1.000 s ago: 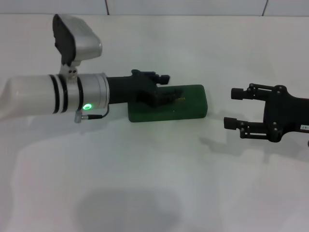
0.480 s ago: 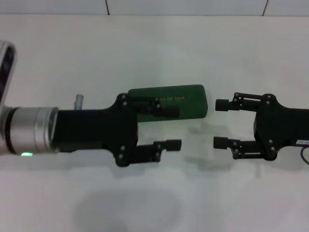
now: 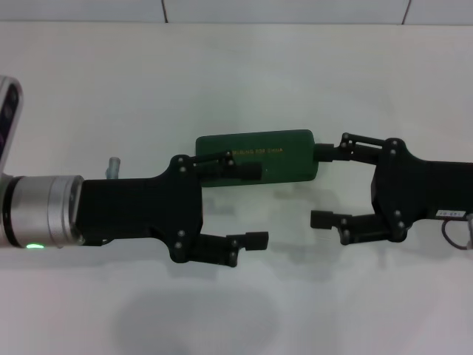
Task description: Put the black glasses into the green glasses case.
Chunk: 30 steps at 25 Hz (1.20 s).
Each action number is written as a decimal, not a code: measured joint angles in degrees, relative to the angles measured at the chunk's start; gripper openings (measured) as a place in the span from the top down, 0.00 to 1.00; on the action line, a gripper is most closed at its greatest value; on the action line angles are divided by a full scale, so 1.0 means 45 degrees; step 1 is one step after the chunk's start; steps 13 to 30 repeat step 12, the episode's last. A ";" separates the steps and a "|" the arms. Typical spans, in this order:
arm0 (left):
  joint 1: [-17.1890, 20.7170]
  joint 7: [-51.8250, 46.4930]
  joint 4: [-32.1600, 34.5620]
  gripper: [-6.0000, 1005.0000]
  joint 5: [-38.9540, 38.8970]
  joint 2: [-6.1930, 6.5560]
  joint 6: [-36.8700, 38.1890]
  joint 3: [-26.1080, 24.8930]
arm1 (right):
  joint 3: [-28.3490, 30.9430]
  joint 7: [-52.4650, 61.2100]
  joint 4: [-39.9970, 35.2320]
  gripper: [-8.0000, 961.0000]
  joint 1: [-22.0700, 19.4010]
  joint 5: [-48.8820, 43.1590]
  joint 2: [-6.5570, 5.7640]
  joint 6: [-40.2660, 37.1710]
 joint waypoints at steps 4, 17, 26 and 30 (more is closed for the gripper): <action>0.0053 0.0129 0.0000 0.21 0.0041 -0.0014 -0.0026 -0.0003 | -0.0183 -0.0651 0.0013 0.11 -0.0128 0.0091 0.0032 0.0018; 0.0540 0.0143 0.0089 0.11 -0.0078 0.0330 0.0088 -0.0581 | -0.0208 -0.0859 0.0151 0.12 -0.0149 0.0138 0.0048 0.0061; 0.0540 0.0143 0.0089 0.11 -0.0078 0.0330 0.0088 -0.0581 | -0.0208 -0.0859 0.0151 0.12 -0.0149 0.0138 0.0048 0.0061; 0.0540 0.0143 0.0089 0.11 -0.0078 0.0330 0.0088 -0.0581 | -0.0208 -0.0859 0.0151 0.12 -0.0149 0.0138 0.0048 0.0061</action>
